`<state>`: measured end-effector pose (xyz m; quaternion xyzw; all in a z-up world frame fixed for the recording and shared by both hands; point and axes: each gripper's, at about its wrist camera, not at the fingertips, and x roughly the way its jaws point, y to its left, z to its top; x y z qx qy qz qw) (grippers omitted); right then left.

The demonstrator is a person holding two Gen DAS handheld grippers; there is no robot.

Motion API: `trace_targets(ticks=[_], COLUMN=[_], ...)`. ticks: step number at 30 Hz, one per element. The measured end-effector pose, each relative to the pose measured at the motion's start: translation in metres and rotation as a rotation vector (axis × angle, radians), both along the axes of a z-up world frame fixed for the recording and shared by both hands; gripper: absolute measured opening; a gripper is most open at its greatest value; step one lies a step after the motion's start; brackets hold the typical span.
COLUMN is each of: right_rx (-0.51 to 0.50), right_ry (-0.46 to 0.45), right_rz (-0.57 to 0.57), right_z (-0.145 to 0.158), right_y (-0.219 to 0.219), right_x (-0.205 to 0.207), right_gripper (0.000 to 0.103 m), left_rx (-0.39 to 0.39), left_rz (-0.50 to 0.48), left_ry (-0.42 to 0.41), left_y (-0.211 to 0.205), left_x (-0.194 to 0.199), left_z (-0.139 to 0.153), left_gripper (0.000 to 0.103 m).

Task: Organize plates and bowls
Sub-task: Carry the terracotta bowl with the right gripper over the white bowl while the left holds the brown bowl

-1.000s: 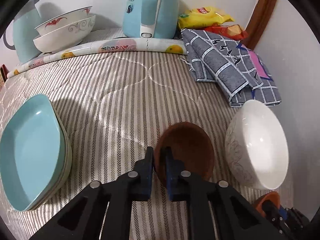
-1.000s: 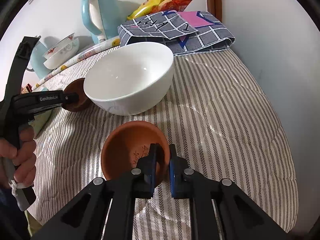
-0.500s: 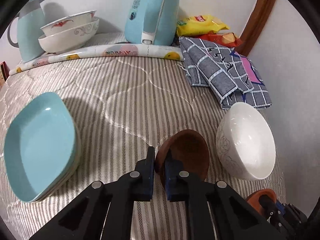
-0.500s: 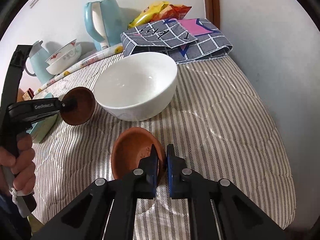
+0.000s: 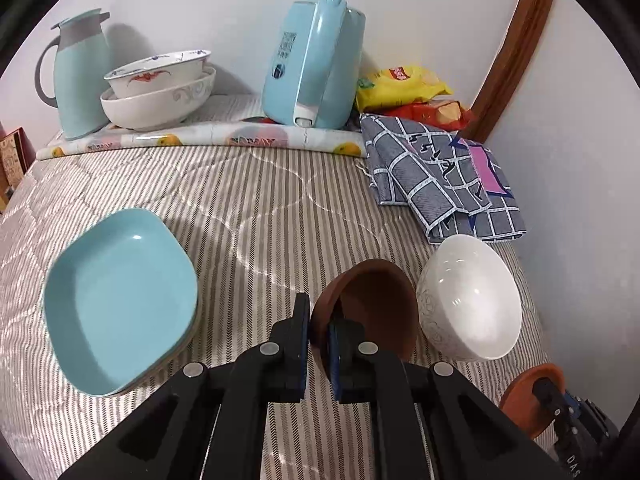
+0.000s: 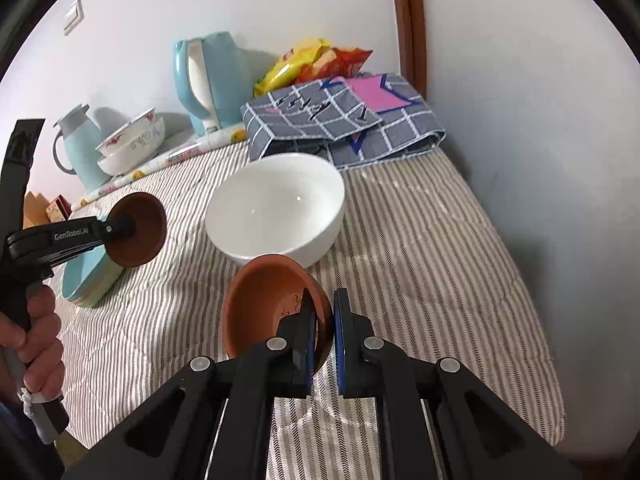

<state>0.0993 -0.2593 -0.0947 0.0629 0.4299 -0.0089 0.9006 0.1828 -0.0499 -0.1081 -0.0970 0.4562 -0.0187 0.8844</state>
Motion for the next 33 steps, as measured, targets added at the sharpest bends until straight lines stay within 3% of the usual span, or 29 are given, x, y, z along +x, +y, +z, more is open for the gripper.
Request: trace_targets(ticks=[18, 33], right_rx=[0.007, 0.005], right_ry=[-0.087, -0.071], right_rz=[-0.014, 0.015], right_z=[0.04, 0.04], right_y=[0.005, 0.022], right_x=[0.015, 0.048], right_gripper=[0.008, 0.008], left_rx=[0.0, -0.007], left_rz=[0.007, 0.006], left_ry=[-0.035, -0.035], left_y=[0.008, 0.012], left_x=[-0.007, 0.006], left_z=[0.023, 0.026], left_gripper=[0.009, 0.009])
